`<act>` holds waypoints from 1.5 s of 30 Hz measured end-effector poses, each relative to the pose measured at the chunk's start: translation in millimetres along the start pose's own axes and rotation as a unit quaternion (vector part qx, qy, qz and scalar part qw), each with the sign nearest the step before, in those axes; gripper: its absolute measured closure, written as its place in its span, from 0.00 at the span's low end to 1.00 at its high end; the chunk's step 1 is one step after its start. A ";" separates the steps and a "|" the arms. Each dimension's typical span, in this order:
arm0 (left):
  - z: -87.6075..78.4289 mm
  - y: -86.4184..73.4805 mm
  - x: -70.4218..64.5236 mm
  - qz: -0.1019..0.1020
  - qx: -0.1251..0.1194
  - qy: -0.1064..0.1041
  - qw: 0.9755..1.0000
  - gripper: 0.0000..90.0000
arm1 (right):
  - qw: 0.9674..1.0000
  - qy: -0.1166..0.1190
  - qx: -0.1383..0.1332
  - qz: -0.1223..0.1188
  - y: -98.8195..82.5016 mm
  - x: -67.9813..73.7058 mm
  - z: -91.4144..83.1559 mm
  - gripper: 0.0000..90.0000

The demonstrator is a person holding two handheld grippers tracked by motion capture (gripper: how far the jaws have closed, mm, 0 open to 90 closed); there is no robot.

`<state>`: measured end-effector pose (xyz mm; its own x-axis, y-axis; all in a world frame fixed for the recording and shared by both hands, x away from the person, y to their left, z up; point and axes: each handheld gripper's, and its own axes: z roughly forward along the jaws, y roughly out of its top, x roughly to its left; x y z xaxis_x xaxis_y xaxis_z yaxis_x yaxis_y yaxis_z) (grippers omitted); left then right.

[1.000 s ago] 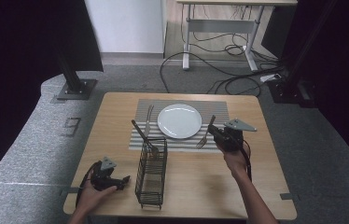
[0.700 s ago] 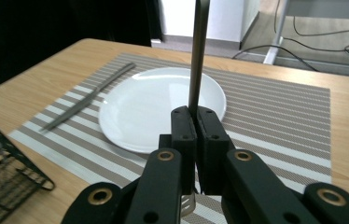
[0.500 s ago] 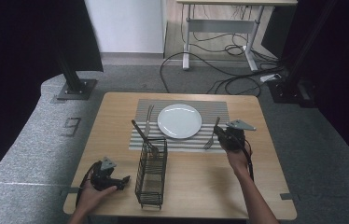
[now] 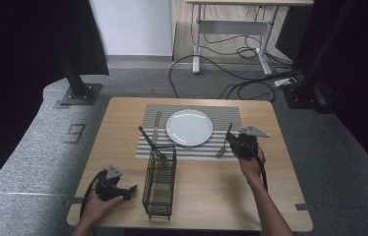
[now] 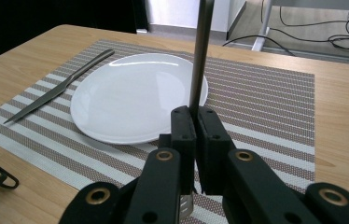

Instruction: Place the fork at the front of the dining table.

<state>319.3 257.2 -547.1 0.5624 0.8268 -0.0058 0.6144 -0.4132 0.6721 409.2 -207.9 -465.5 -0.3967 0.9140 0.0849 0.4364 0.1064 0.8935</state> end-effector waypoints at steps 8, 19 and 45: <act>0.0 0.0 0.0 0.000 0.000 0.000 1.000 0.06 | 1.000 -0.005 0.004 -0.007 2.0 3.9 2.6 0.96; 0.0 0.0 0.0 0.000 0.000 0.000 1.000 0.06 | 1.000 -0.010 0.019 -0.012 0.0 6.5 9.2 0.95; 0.0 -0.1 -0.1 0.000 0.000 0.000 1.000 0.06 | 0.998 -0.033 0.052 -0.020 -30.2 4.6 36.8 0.96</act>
<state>319.2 257.2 -547.2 0.5620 0.8271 -0.0049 0.6139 -0.4132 0.6726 423.9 -192.5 -508.3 -0.3626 0.9317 0.0187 0.5038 0.1791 0.8451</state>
